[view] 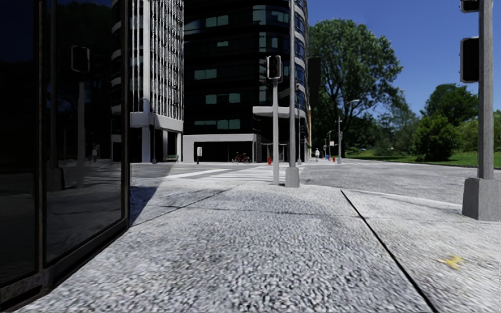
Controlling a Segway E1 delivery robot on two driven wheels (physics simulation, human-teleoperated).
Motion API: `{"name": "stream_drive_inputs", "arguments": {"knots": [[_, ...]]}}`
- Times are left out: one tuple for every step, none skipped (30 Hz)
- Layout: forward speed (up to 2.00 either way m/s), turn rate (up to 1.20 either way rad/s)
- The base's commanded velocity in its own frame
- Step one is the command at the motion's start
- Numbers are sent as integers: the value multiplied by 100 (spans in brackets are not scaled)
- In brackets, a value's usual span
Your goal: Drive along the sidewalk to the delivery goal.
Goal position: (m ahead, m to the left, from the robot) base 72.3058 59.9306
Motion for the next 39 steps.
{"name": "stream_drive_inputs", "arguments": {"knots": [[200, 36], [200, 36], [200, 36], [200, 36], [200, 36], [200, 36], [200, 36], [200, 36], [200, 35], [200, 0], [200, 0], [200, 0], [200, 0], [200, 0], [200, 0], [200, 0], [200, 0], [200, 0], [200, 0], [200, 0], [200, 0], [200, 0], [200, 0], [200, 0], [200, 0], [200, 0], [200, 0], [200, 0], [200, 0], [200, 0], [200, 0], [200, 0], [200, 0], [200, 0], [200, 0], [200, 0], [200, 0], [200, 0], [200, 0]]}}
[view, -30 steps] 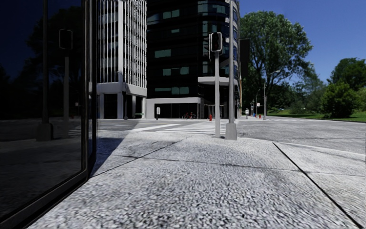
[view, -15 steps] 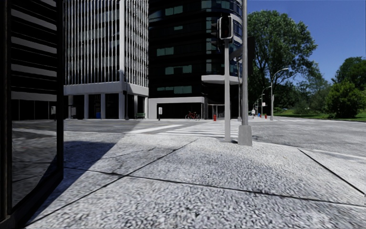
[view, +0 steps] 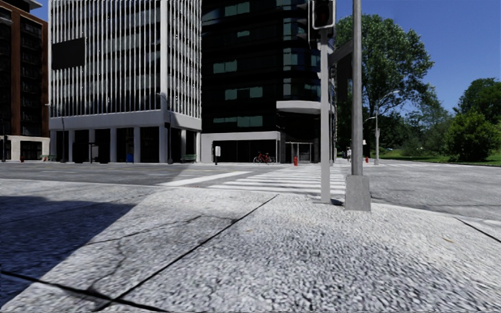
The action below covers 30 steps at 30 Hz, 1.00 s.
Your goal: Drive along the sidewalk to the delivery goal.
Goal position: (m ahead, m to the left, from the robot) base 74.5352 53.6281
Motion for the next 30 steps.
{"name": "stream_drive_inputs", "arguments": {"knots": [[200, 0], [200, 0], [200, 0], [200, 0], [200, 0], [200, 0], [200, 0], [200, 0], [200, 0], [200, 0], [200, 0], [200, 0], [200, 0], [200, 0], [200, 0], [200, 0], [200, 0], [200, 0], [200, 0], [200, 0], [200, 0], [200, 0], [200, 0], [200, 0], [200, 0], [200, 0], [200, 0], [200, 0], [200, 0], [200, 0]]}}
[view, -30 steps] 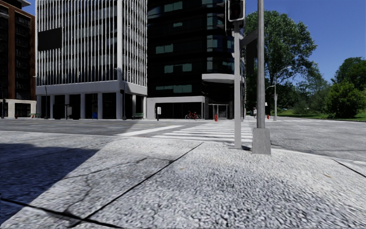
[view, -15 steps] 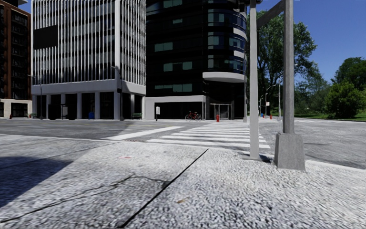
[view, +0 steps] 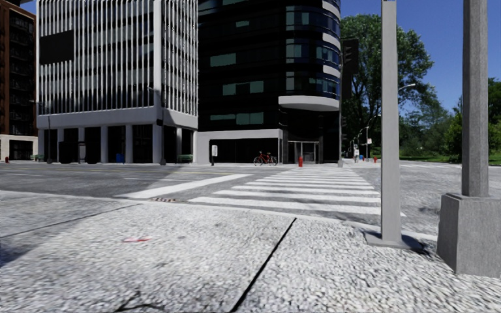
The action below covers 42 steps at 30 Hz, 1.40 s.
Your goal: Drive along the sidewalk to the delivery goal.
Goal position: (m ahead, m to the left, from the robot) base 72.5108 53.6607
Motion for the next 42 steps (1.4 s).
{"name": "stream_drive_inputs", "arguments": {"knots": [[200, 0], [200, 0], [200, 0], [200, 0], [200, 0], [200, 0], [200, 0], [200, 0], [200, -7], [200, -22], [200, -22], [200, -28], [200, -31], [200, -35], [200, -37], [200, -39], [200, -39], [200, -41], [200, -42], [200, -43], [200, -45], [200, -45], [200, -51], [200, -52], [200, -53], [200, -53], [200, -53], [200, -53], [200, -53], [200, -53], [200, -53], [200, -53], [200, -53], [200, -53], [200, -48], [200, -34], [200, -9], [200, 0], [200, 0], [197, 0], [181, 0], [165, 0]]}}
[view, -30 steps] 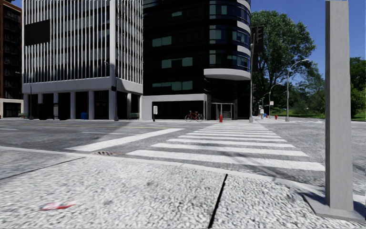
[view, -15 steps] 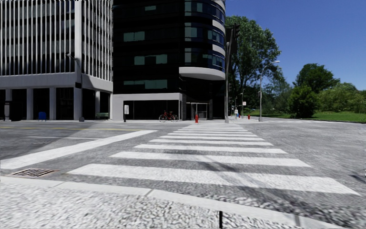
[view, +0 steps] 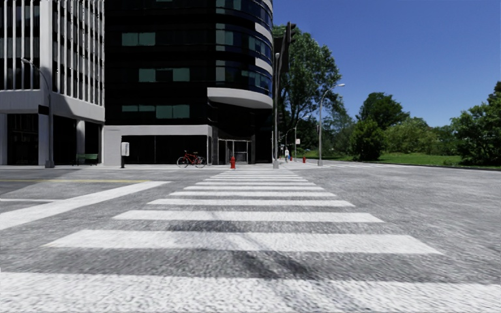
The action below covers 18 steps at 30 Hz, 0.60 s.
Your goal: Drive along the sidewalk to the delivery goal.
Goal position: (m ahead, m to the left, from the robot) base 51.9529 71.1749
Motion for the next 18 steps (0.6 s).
{"name": "stream_drive_inputs", "arguments": {"knots": [[165, 0], [156, 0], [141, 0], [135, 0], [124, 0], [124, 0], [118, 0], [117, 0], [116, 0], [116, 0], [115, 0], [115, 0], [115, 0], [115, 0], [115, 0], [115, 0], [115, 0], [115, 0]]}}
